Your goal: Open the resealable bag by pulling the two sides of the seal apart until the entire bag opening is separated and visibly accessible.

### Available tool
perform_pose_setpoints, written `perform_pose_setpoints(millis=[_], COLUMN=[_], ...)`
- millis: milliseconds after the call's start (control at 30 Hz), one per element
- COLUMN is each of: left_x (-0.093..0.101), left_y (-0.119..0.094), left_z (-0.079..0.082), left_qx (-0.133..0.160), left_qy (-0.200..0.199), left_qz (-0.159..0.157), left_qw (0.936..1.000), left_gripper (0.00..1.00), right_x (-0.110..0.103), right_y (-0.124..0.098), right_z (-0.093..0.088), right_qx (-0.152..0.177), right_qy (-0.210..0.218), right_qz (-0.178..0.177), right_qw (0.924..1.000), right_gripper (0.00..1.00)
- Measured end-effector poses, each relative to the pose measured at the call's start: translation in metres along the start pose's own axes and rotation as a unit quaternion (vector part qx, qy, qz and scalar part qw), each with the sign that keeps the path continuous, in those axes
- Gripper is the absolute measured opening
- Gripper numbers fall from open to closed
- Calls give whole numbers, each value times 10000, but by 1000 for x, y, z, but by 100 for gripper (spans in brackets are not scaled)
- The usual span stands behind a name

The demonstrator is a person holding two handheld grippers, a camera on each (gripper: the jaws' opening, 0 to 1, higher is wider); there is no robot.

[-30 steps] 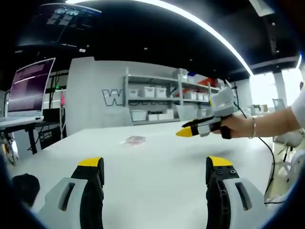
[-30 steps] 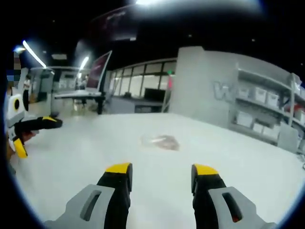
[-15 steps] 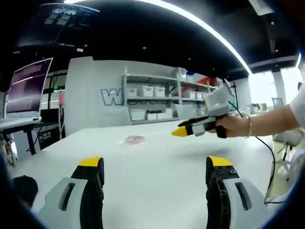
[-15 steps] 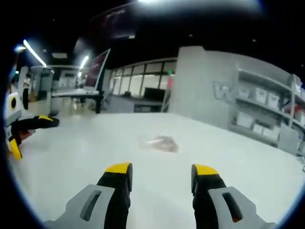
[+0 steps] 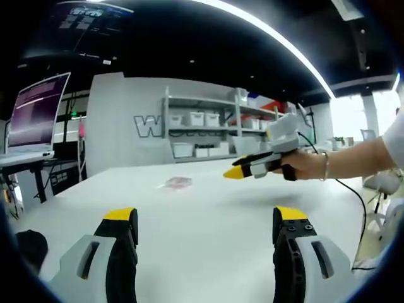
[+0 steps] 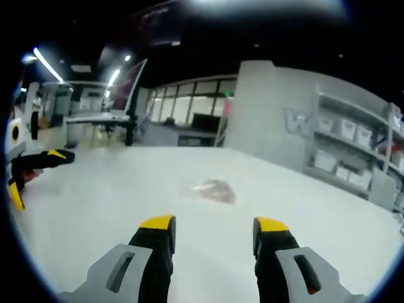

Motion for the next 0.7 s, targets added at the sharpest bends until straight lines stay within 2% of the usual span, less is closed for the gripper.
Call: perform_pose_setpoints(millis=[200,700], left_x=[2,6], left_y=[2,4], left_z=[0,4], left_qx=[-14,-35], left_qy=[8,30], left_qz=[-27,-37], left_qw=[10000,10000], left_gripper=[86,86], right_x=[2,-2], right_y=[8,5], right_z=[-7,-3], right_qx=[-89,-170], right_qy=[-8,-121], right_qz=[10,42], right_qw=[10000,9998], right_gripper=[48,48])
Point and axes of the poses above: the point that each gripper's makers call its tool centre point, and the gripper's own axes: y roughly forward along the fingers, x roughly to its right, z roughly out of its top, the point moved 2 cm from there along -y, roughly backward along the fingers, and after that the axes turned 3 degrees about -y, right-handed, at the moved point
